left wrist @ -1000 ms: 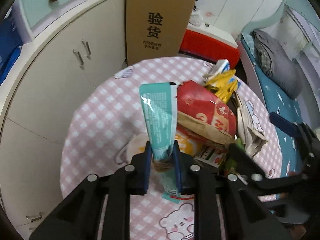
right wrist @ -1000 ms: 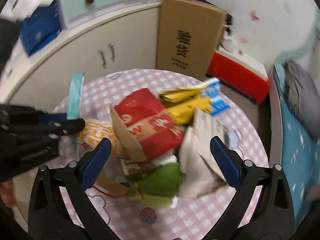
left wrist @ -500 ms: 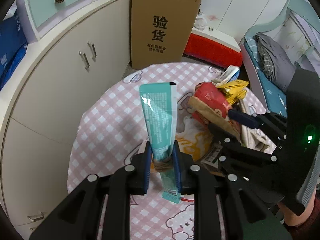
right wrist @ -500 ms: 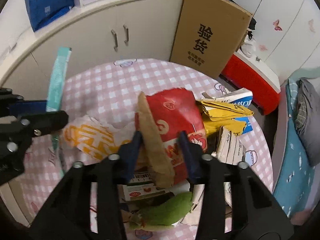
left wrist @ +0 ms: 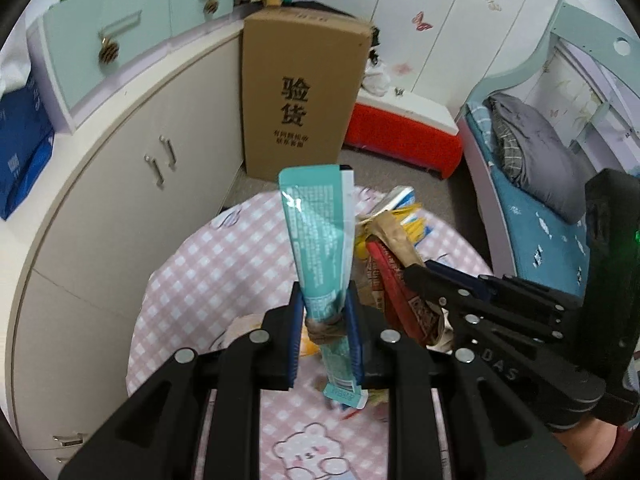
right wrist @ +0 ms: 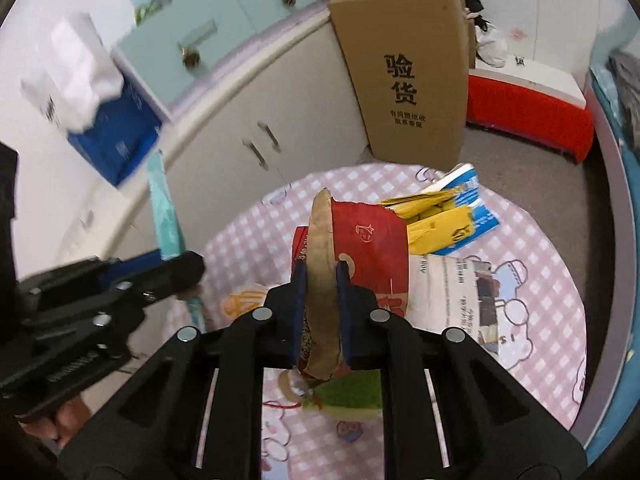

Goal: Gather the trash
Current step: 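Carry both items over the blue bucket and open both tools to drop them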

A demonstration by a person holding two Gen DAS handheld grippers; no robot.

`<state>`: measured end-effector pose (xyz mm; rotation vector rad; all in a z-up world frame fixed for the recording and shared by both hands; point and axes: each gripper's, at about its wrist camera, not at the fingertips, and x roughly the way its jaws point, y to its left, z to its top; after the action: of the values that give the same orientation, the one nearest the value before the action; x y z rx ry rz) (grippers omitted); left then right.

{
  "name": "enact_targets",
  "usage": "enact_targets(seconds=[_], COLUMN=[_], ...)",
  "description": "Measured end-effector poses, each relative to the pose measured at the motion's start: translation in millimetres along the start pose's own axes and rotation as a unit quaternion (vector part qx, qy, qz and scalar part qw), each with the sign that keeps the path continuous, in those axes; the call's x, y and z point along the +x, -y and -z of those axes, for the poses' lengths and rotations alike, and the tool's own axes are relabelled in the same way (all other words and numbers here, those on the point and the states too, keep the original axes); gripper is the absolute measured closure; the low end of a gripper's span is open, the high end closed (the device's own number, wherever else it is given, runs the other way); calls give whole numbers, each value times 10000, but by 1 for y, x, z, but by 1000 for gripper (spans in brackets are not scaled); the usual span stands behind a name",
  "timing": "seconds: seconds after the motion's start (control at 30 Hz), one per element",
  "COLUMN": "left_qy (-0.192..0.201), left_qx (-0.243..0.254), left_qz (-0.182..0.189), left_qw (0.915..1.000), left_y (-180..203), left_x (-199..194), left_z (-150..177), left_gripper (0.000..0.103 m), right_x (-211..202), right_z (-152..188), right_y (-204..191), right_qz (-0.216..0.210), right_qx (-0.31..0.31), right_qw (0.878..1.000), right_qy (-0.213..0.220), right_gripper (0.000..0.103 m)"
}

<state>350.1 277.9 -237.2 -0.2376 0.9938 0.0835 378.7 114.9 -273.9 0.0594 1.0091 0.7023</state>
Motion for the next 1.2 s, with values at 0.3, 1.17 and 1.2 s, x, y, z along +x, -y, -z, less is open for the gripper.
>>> enact_targets(seconds=[0.3, 1.17, 1.2], left_qy=[463, -1092, -1125], left_qx=[411, 2133, 2151], left_qz=[347, 1048, 1015], left_qw=[9975, 9652, 9648], left_y=[106, 437, 439], left_x=[-38, 121, 124], left_z=[-22, 55, 57], left_gripper=[84, 84, 84], right_x=[-101, -221, -220], right_z=[-3, 140, 142], right_y=[69, 376, 381], right_qz=[-270, 1251, 1228], right_qx=[650, 2480, 2525], right_qw=[9954, 9604, 9596], right_qy=[644, 219, 208], right_gripper=[88, 88, 88])
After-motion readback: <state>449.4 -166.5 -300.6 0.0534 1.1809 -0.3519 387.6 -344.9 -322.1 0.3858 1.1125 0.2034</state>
